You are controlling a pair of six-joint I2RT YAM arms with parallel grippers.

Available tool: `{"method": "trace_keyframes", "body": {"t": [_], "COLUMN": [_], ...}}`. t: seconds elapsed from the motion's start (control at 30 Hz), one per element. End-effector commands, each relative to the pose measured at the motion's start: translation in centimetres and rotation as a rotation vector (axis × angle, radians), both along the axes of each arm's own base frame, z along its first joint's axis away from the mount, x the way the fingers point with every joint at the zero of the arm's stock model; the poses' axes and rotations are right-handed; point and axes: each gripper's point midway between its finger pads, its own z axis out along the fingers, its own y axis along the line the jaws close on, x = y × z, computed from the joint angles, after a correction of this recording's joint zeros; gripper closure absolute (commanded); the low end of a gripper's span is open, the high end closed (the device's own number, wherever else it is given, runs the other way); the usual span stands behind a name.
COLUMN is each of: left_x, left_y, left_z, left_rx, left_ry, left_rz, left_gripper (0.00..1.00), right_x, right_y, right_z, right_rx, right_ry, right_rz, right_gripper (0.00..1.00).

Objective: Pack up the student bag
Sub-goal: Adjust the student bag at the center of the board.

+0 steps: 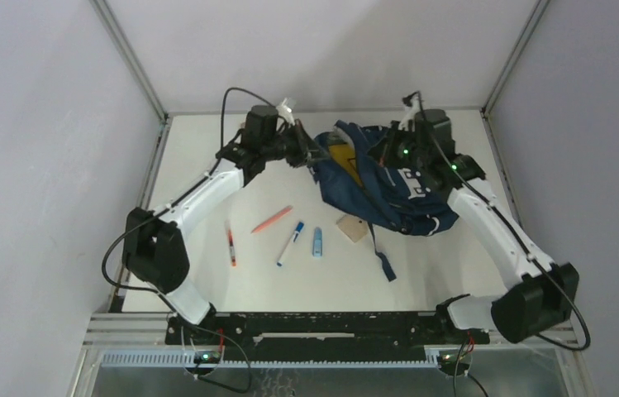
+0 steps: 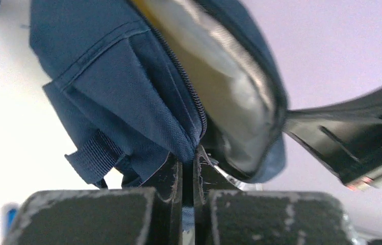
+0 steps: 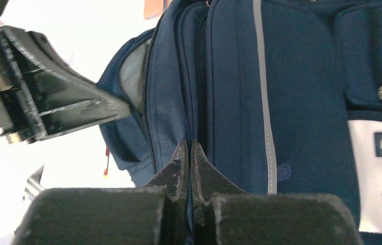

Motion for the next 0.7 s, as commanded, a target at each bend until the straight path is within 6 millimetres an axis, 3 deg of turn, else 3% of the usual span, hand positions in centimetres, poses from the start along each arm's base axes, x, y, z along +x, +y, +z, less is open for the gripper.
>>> {"method": "trace_keyframes", "body": {"t": [0.0, 0.13, 0.23, 0.3, 0.43, 0.57, 0.6, 0.63, 0.67], "left_x": [-0.4, 0.5, 0.6, 0.8, 2.3, 5.2, 5.9, 6.4, 6.9], "left_y": [-4.2, -5.1, -5.6, -5.8, -5.5, -4.0, -3.4, -2.8, -2.2], "left_z": [14.3, 16.6, 17.7, 17.3, 15.0, 10.5, 9.2, 7.9, 6.8], "left_rx": [-0.242, -0.282, -0.296, -0.29, -0.215, -0.126, -0.101, -0.078, -0.059], "left_ry": [-0.296, -0.332, -0.353, -0.35, -0.343, -0.27, -0.252, -0.231, -0.216], "left_rz": [-0.143, -0.15, -0.164, -0.167, -0.148, -0.104, -0.089, -0.073, -0.059], "left_gripper": [1.0, 1.0, 1.0, 1.0, 1.0, 1.0, 1.0, 1.0, 1.0], "right_x": [0.7, 0.5, 0.5, 0.4, 0.2, -0.3, -0.6, -0.9, -1.2], "right_y": [-4.5, -6.1, -6.6, -6.2, -4.0, -0.8, 0.0, 0.6, 1.0], "right_z": [5.4, 6.7, 6.3, 5.7, 4.3, 1.9, 1.3, 0.6, 0.1], "right_rx": [-0.008, -0.02, -0.041, -0.042, -0.051, -0.083, -0.086, -0.093, -0.099], "right_ry": [-0.175, -0.214, -0.204, -0.186, -0.156, -0.114, -0.097, -0.077, -0.06], "right_rz": [-0.161, -0.212, -0.229, -0.202, -0.102, 0.023, 0.061, 0.094, 0.113], "right_gripper": [1.0, 1.0, 1.0, 1.0, 1.0, 0.99, 0.89, 0.69, 0.58]}}
